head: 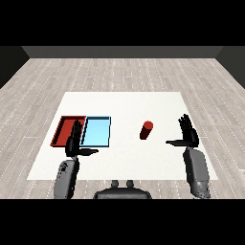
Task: Pick the red can and put it in the red box
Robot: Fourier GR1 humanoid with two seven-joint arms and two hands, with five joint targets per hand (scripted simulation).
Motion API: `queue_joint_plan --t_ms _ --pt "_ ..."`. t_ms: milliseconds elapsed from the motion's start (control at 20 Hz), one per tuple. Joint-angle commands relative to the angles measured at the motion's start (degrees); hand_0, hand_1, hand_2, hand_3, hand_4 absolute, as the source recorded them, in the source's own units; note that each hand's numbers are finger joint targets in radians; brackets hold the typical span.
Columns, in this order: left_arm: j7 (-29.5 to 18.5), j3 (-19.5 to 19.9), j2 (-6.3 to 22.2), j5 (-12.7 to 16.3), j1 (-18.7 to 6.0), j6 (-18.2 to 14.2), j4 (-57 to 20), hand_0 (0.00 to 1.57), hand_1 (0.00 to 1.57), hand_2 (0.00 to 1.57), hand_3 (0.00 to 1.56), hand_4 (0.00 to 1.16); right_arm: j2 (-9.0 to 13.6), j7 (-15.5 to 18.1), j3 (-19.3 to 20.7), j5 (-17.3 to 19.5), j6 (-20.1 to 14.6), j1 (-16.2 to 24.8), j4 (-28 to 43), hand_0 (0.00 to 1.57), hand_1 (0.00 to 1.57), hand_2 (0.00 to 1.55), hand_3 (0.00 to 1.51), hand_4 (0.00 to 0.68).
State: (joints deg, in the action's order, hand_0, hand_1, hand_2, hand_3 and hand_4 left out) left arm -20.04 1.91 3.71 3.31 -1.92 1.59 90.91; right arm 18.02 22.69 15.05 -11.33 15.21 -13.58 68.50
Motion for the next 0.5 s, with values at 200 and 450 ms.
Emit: queue_joint_plan --t_ms 200,450 --pt "-4.9 -0.4 -1.6 -0.7 -1.0 0.1 -2.7 0.0 0.0 0.0 0.0 0.0 4.2 5.7 2.3 -0.1 5.7 -4.8 -11.1 0.0 0.0 0.0 0.0 0.0" --pt "-5.5 -0.4 -2.0 0.0 0.5 0.8 -2.5 0.0 0.0 0.0 0.0 0.0 0.2 5.2 0.7 -0.1 2.9 -5.3 -9.9 0.0 0.0 0.0 0.0 0.0"
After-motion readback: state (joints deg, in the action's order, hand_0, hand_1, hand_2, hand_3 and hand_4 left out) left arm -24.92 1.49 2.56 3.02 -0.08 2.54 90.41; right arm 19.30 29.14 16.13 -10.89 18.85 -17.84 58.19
